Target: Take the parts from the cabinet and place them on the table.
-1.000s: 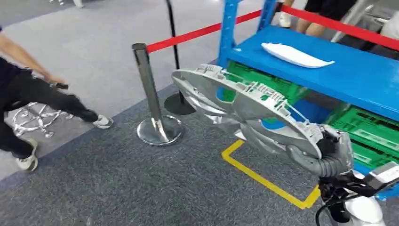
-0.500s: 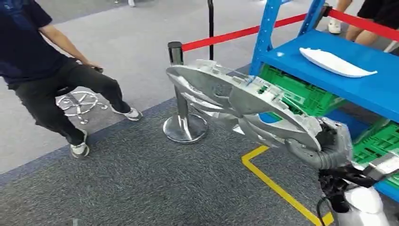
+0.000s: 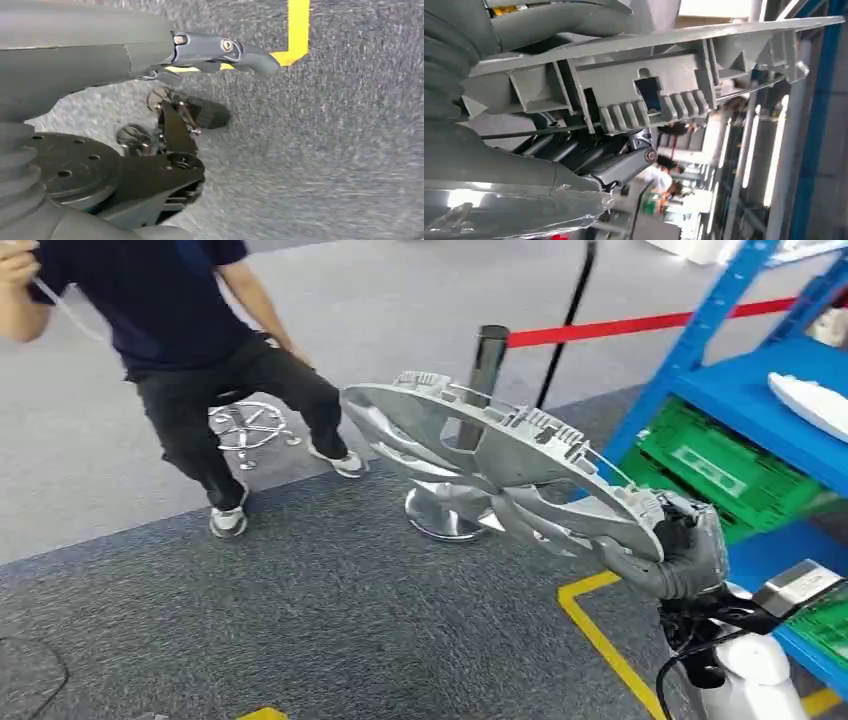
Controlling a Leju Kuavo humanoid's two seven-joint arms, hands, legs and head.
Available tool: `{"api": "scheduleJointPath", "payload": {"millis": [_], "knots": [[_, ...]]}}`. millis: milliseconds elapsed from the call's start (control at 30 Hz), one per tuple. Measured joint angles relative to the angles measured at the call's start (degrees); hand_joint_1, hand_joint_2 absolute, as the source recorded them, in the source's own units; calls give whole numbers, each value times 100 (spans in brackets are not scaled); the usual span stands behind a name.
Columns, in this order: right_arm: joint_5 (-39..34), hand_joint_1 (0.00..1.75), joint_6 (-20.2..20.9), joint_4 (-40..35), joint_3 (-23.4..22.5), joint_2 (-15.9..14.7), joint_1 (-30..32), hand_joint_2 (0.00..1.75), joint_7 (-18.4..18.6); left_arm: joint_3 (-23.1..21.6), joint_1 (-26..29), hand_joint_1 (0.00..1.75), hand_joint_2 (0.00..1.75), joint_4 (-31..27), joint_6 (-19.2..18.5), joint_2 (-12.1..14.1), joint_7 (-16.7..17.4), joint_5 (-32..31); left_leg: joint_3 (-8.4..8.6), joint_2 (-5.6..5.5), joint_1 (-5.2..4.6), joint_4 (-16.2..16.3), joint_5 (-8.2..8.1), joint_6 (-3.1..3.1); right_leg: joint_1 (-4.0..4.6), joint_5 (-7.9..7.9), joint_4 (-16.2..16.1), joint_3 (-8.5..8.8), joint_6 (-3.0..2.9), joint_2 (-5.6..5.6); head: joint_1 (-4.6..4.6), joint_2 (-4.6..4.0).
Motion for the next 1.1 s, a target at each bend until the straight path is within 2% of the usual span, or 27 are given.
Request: {"api": "scheduleJointPath", "payload": {"millis": [67, 100, 133, 200, 233, 267, 300, 333, 400, 433, 467, 500, 567, 600, 633, 667, 700, 733, 767, 800, 833, 933, 967, 1000, 1033, 1067, 1100], "knots": [[0, 175, 9, 62, 4, 4, -1, 175, -11, -9, -9, 0, 175, 0, -35, -7, -2, -51, 0, -176, -8, 1, -2, 20, 9, -403, 971, -477, 1, 114, 15, 0], [2, 175, 9, 94, 9, 9, 6, 175, -11, -11, -8, 0, 175, 0, -40, -4, -4, -70, 1, -262, -13, 1, 1, 24, 11, -446, 1226, -633, -6, 118, 20, 0], [2, 175, 9, 123, 11, 9, 7, 175, -11, -15, -3, 0, 175, 0, -40, -2, -7, -81, 2, -351, -14, 2, 4, 25, 12, -353, 1207, -662, -19, 119, 15, -2], [-2, 175, 7, 175, 11, 9, 1, 175, -20, -48, 13, 0, 175, 0, -42, 0, -18, -121, 15, -530, -13, 4, 11, 17, 9, 154, 455, -348, -57, 162, 17, 0], [-7, 175, 7, 190, 11, 9, 1, 175, -24, -63, 14, 0, 175, 0, -64, -2, -17, -132, 25, -604, -8, 4, 17, 6, 1, 435, -104, -87, -82, 309, 17, -2], [-7, 175, 7, 195, 13, 9, 3, 175, -28, -85, 14, 0, 175, 0, -75, -9, -17, -157, 17, -667, 7, 4, 27, -13, -16, 478, -464, 67, -106, 613, 17, -2], [-11, 175, 9, 203, 13, 9, 19, 175, -43, -103, 0, 0, 175, 0, -77, -4, -17, -184, -16, -731, -13, 41, 36, -45, -33, 458, -595, 110, -94, 628, 11, 0], [-18, 175, 9, 210, 15, 9, 24, 175, -50, -112, 7, 0, 175, 0, -79, -7, -17, -191, -47, -771, 17, 11, 67, -92, 7, 469, -561, 150, -99, 585, 15, -2], [-18, 175, 9, 210, 15, 11, 37, 175, -52, -127, 52, 0, 175, 0, -75, -13, -4, -225, -57, -899, 62, -51, 127, -189, 44, 507, -590, 163, -158, 490, 11, 0], [-20, 175, 9, 210, 15, 11, 43, 175, -55, -142, 54, 0, 175, 0, -59, -7, 4, -237, -67, -926, 66, -48, 122, -208, -15, 568, -710, 216, -208, 406, 4, -2], [-20, 175, 5, 210, 15, 11, 46, 175, -52, -155, 67, 0, 175, 0, -44, -9, 18, -247, -97, -571, 15, 35, 33, -227, 4, 593, -765, 255, -240, 339, 5, -2], [-29, 175, -2, 206, 13, 11, 70, 175, -63, -164, 61, 0, 175, 0, -35, -13, 39, -261, -232, -338, 9, 312, -161, -261, 9, 601, -783, 269, -274, 265, -31, 0], [-37, 175, -15, 206, 2, 11, 127, 175, -81, -197, 43, 0, 175, 0, -33, -13, 52, -282, -681, -164, 40, 1218, -573, -309, 16, 597, -785, 268, -276, 91, -22, -2], [-37, 175, -17, 206, -2, 11, 150, 175, -76, -205, 48, 0, 175, 0, -31, -24, 61, -296, -860, -138, 66, 1590, -683, -338, 13, 588, -784, 266, -278, 2, -26, -2], [-33, 175, -17, 206, -2, 11, 184, 175, -72, -214, 55, 0, 175, 0, -31, -26, 76, -304, -902, -129, 97, 1667, -648, -362, 3, 582, -784, 268, -268, -79, -24, 0], [-33, 175, -17, 206, -2, 11, 212, 175, -72, -227, 62, 0, 175, 0, -31, -26, 85, -304, -805, -118, 126, 1488, -496, -390, -5, 573, -783, 270, -253, -155, -26, -2], [-33, 175, -17, 201, -11, 11, 229, 175, -72, -240, 63, 0, 175, 0, -31, -26, 85, -309, -588, -74, 160, 1092, -276, -420, -18, 560, -782, 279, -226, -226, -24, -2], [-26, 175, -19, 180, -22, 11, 246, 175, -70, -245, 58, 0, 175, 0, -31, -26, 85, -311, -304, 40, 185, 595, -63, -450, -36, 542, -772, 294, -189, -283, -24, -2], [-22, 175, -19, 153, -31, 11, 259, 175, -70, -247, 51, 0, 175, 0, -33, -31, 85, -313, -29, 336, 201, 157, 71, -493, -23, 511, -744, 311, -138, -332, -31, -2], [-24, 175, -24, 114, -48, 9, 273, 175, -72, -251, 26, 0, 175, 9, -38, -81, 85, -320, 36, 482, 166, -9, 10, -478, 31, 437, -657, 254, -68, -375, -62, 0], [-22, 175, -28, 90, -68, 4, 272, 175, -70, -251, 20, 0, 175, 9, -35, -61, 85, -322, 17, 345, 162, 21, -3, -351, 27, 430, -687, 260, -44, -428, 18, 0], [-24, 175, -26, 66, -74, 7, 281, 175, -70, -251, 24, 0, 175, 9, -42, -50, 68, -328, 12, 158, 112, 16, -6, -197, -40, 405, -749, 412, 55, -617, 22, -2], [-22, 175, -26, 33, -87, 4, 280, 175, -68, -251, 34, 0, 175, 9, -51, -48, 41, -328, 27, 94, 125, 1, 0, -151, -77, 318, -669, 377, 90, -451, 42, 0], [-20, 175, -26, 22, -105, 4, 287, 175, -68, -254, 29, 0, 175, 9, -55, -44, 18, -331, 29, 43, 125, 2, -1, -108, -77, 126, -382, 255, 69, -157, 52, -2], [-22, 175, -15, 18, -118, 4, 307, 175, -70, -258, 14, 0, 175, 9, -46, -35, -4, -355, 24, -35, 120, 2, 2, -74, -66, -124, 118, 14, 55, 8, 76, 0], [-26, 175, -13, 15, -131, 4, 313, 175, -72, -275, 7, 0, 175, 9, -18, -35, -18, -383, 23, -112, 107, 2, -1, -59, -54, -352, 683, -268, 52, 89, 85, 0], [-24, 175, -13, 16, -140, 4, 318, 175, -68, -293, 8, 0, 175, 9, 11, -33, -22, -415, 26, -196, 87, 2, -7, -47, -50, -478, 1119, -513, 36, 117, 83, -2]]}}
